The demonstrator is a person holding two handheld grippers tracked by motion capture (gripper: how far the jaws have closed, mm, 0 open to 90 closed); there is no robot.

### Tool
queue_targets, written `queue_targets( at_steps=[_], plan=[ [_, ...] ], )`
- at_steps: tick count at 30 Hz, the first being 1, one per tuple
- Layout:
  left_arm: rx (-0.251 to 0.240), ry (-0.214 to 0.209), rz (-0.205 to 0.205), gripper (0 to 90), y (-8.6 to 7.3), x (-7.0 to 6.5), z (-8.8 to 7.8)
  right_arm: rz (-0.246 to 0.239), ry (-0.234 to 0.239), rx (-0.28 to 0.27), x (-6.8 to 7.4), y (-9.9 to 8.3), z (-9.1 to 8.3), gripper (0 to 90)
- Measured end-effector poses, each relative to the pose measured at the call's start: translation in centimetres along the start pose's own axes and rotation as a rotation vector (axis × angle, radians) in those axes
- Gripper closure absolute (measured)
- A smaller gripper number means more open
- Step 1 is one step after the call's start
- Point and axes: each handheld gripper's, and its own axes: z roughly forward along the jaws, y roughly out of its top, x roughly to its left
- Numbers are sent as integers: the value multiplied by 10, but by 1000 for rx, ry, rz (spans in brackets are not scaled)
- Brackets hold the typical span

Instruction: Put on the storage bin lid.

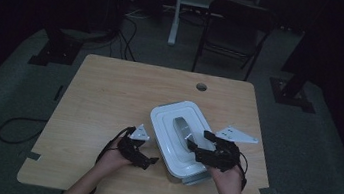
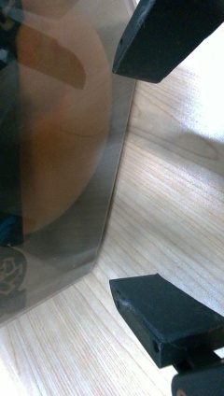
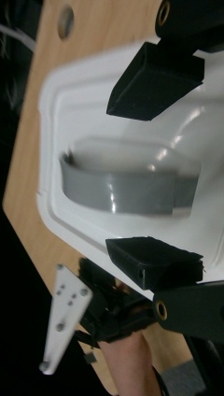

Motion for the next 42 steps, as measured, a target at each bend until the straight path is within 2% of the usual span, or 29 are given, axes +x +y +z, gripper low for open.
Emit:
queue_targets(
  at_steps=[7,9,12,15,19,24,28,33,36,42],
  plan=[
    [6,2,0,18,0,1,-1,42,-89,-34,-26,0,-16,133],
    [7,6,-1,19,0,1,-1,52,-123,-38,-35,-2,-18,135],
    [5,9,-2,18,0,1,-1,36,-193,-43,-45,-6,-18,134],
    [6,10,-5,18,0,2,-1,55,-211,-45,-58,-10,-16,132],
    [3,9,-9,19,0,2,0,55,-258,-36,-74,-17,-12,131],
    [1,11,-13,19,0,3,0,99,-277,-29,-95,-28,-6,131],
    [-6,11,-22,19,0,4,-1,103,-303,-16,-109,-43,2,132],
    [-4,10,-23,18,0,5,0,123,-309,-4,-121,-61,10,133],
    [-6,12,-27,18,0,6,-1,146,-293,-5,-125,-73,14,135],
    [0,19,-36,19,1,9,-1,155,-288,34,-125,-92,23,135]
  ],
)
